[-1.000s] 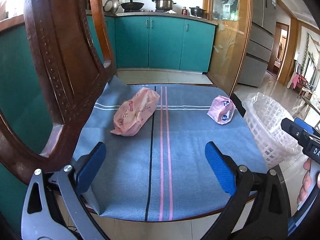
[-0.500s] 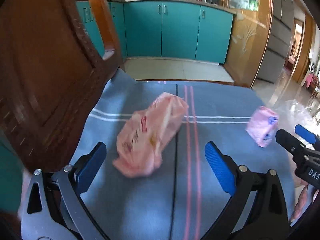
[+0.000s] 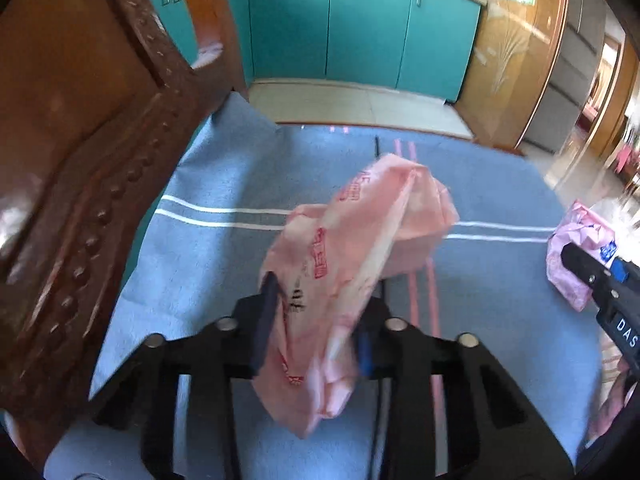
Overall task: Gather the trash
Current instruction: 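Grasp the small pink bag with the right tool while the left tool grasps the large pink bag, then drop the small pink bag into the basket with the right tool while the left tool drops the large one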
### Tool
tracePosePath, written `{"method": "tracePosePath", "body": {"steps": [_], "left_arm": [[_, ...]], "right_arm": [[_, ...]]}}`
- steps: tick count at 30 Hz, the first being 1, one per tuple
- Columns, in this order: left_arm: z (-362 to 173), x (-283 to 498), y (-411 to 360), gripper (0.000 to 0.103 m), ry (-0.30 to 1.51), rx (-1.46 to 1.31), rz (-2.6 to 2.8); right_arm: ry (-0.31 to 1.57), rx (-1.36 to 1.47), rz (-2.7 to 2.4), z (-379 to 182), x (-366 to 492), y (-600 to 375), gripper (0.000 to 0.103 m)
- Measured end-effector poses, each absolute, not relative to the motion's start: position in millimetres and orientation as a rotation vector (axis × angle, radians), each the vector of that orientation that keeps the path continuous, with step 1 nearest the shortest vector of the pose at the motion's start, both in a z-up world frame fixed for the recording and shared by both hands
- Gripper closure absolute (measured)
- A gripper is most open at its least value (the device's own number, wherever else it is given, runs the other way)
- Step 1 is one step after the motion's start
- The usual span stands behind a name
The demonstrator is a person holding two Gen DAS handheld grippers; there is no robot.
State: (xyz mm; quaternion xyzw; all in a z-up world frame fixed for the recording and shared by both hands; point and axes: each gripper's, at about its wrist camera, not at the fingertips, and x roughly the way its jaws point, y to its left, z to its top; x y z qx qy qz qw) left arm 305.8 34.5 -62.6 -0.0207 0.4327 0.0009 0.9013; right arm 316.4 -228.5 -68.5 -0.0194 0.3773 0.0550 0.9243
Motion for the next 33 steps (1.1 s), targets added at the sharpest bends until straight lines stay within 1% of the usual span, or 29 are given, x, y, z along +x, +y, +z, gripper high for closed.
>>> {"method": "tracePosePath", "body": {"steps": [7, 12, 16, 20, 21, 22, 24, 25, 27, 30, 33], "left_arm": [[-8, 230, 14, 0.075, 0.754, -0.059, -0.075], [27, 175, -19, 0.076, 0.653, -0.053, -0.155], [40, 156, -64, 0.076, 0.618, -0.002, -0.23], [41, 152, -104, 0.075, 0.62, 0.025, -0.282], [40, 152, -116, 0.076, 0.625, 0.036, -0.297], [38, 153, -123, 0.076, 0.626, 0.045, -0.305], [37, 154, -148, 0.075, 0.631, 0.072, -0.327], [35, 156, -155, 0.075, 0.633, 0.079, -0.335], [33, 163, -177, 0.075, 0.642, 0.096, -0.357], [33, 182, -213, 0.075, 0.658, 0.09, -0.396], [35, 196, -250, 0.075, 0.663, 0.1, -0.427]], "right_arm": [[0.666, 0.001, 0.185, -16, 258, -237, 0.066], [0.602, 0.018, 0.182, 3, 204, -270, 0.065], [0.554, 0.069, 0.115, 15, 184, -313, 0.065], [0.52, 0.141, 0.011, 21, 182, -368, 0.064], [0.517, 0.16, -0.01, 19, 183, -382, 0.056], [0.518, 0.17, -0.03, 17, 185, -391, 0.037], [0.506, 0.202, -0.093, 13, 184, -413, 0.017], [0.479, 0.227, -0.132, 15, 180, -423, 0.013], [0.44, 0.252, -0.159, 22, 172, -434, 0.009], [0.333, 0.252, -0.246, 35, 152, -446, 0.003], [0.285, 0.26, -0.306, 39, 145, -460, 0.004]]}}
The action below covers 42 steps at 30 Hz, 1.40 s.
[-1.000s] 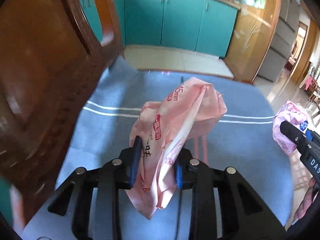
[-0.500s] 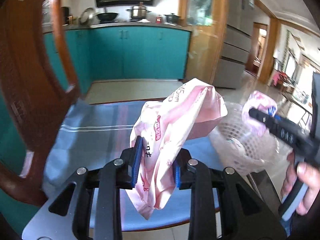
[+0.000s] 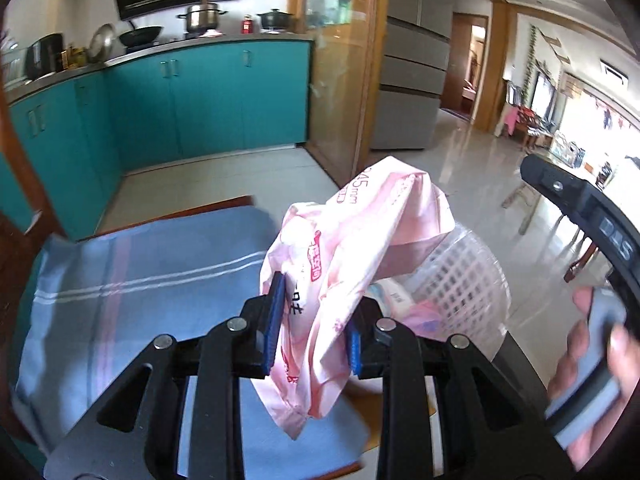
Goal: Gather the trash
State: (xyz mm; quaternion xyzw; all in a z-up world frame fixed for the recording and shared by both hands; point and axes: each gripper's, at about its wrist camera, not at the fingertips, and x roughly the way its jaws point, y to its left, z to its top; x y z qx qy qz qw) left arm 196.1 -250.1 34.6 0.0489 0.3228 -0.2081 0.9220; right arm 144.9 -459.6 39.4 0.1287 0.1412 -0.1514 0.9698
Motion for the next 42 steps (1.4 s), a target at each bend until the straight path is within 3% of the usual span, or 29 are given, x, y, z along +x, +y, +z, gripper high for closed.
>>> {"method": "tracePosePath", "body": {"steps": [9, 12, 13, 16, 17, 23, 31, 42], "left_arm": [[43, 221, -307, 0.075, 0.681, 0.105, -0.464], [40, 221, -314, 0.07, 0.69, 0.12, -0.467], [37, 222, -315, 0.061, 0.697, 0.127, -0.464], [35, 221, -314, 0.011, 0.673, 0.141, -0.416], [35, 219, -310, 0.009, 0.655, 0.141, -0.387], [40, 210, -266, 0.006, 0.639, 0.133, -0.357], [68, 173, -144, 0.004, 0.548, 0.077, -0.238], [48, 125, -18, 0.003, 0.506, -0.037, -0.062]], "right_arm": [[0.227, 0.356, -0.375, 42, 131, -498, 0.004], [0.22, 0.37, -0.378, 43, 130, -504, 0.004], [0.218, 0.375, -0.378, 43, 129, -505, 0.004], [0.228, 0.377, -0.372, 42, 133, -506, 0.003], [0.234, 0.375, -0.365, 42, 134, -506, 0.003], [0.239, 0.358, -0.34, 45, 136, -494, 0.003], [0.257, 0.3, -0.269, 46, 144, -458, 0.003], [0.373, 0.129, -0.128, 38, 156, -355, 0.003]]}}
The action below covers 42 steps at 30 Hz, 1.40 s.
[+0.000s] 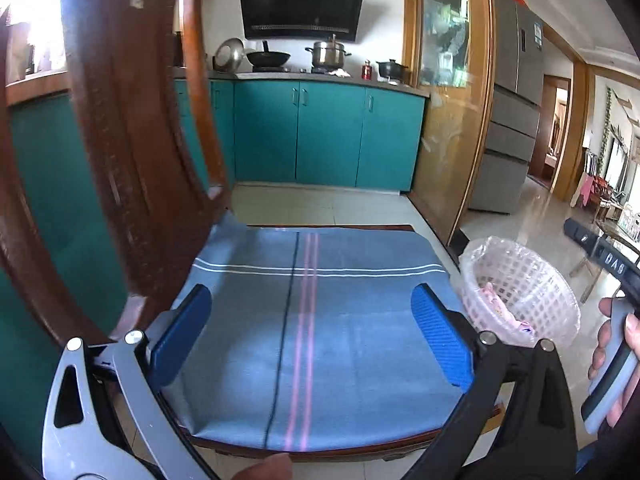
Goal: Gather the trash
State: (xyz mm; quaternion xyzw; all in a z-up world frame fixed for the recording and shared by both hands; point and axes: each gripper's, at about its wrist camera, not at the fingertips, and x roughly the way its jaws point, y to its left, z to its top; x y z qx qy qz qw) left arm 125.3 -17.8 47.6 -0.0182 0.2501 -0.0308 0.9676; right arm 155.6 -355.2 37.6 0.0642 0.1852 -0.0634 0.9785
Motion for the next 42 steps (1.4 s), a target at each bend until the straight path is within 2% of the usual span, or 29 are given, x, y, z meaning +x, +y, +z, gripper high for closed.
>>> {"method": "tracePosePath", "body": {"steps": [5, 12, 42], "left_arm": [[36, 128, -2, 0.003, 0.543, -0.098, -0.036], [27, 134, -10, 0.003, 0.572, -0.029, -0.034], [20, 137, -15, 0.003, 0.597, -0.022, -0.036]], "right_arm": [[0.458, 0.039, -0.059, 18, 159, -300, 0.004], [0.492, 0.03, -0.018, 4, 162, -273, 0.003], [0.517, 0.008, -0.004, -4, 167, -272, 0.003]]}}
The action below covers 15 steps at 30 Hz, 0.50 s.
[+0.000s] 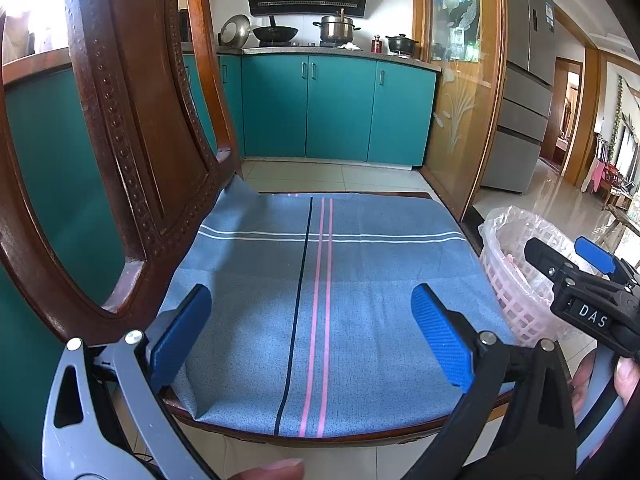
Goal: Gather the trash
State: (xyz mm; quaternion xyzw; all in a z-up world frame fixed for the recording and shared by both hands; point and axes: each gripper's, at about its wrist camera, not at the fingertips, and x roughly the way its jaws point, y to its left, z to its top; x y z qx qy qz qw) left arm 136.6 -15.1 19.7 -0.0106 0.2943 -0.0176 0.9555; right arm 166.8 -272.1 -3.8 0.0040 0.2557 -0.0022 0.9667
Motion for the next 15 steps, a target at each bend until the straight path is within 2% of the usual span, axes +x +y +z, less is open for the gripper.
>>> {"method": "tracePosePath", "body": {"steps": [15], "left_arm": [[18.0, 136.3, -14.1, 0.003, 0.596, -0.017, -0.039]], "right_arm": [[0.518, 0.006, -0.003, -3.1, 166.6, -272.2, 0.003]]}}
